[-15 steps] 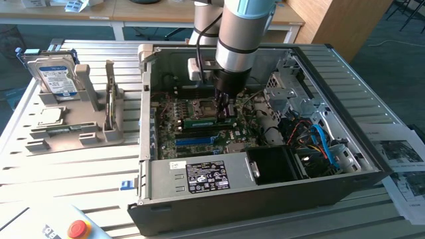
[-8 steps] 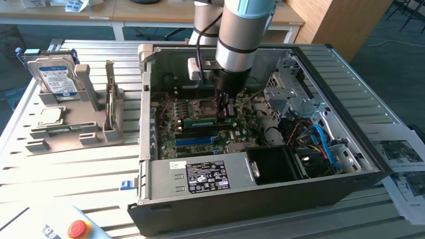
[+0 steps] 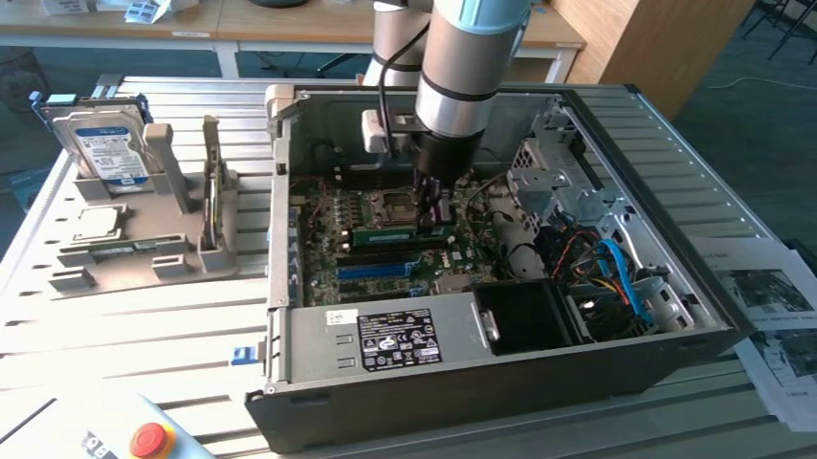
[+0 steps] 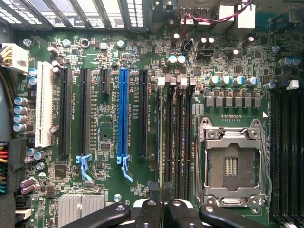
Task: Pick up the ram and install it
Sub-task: 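Insert the ram into the slot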
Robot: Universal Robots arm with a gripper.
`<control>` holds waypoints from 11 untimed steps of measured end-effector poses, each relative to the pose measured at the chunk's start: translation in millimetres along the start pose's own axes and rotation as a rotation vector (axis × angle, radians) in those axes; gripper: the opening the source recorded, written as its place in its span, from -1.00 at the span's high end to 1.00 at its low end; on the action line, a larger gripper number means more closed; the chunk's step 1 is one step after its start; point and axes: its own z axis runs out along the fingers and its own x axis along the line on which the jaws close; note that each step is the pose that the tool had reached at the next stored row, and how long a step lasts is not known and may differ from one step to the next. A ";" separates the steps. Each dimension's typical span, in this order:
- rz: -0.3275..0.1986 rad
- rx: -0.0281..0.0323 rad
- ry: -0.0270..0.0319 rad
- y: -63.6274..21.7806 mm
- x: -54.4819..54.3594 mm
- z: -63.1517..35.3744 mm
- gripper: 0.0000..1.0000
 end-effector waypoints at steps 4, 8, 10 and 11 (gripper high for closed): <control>0.000 -0.0038 -0.0002 -0.6 -0.1 0.1 0.76; 0.001 -0.0039 -0.0002 -0.6 -0.1 0.1 0.76; 0.002 -0.0039 -0.0002 -0.6 -0.1 0.1 0.76; 0.002 -0.0038 -0.0002 -0.6 -0.1 0.1 0.76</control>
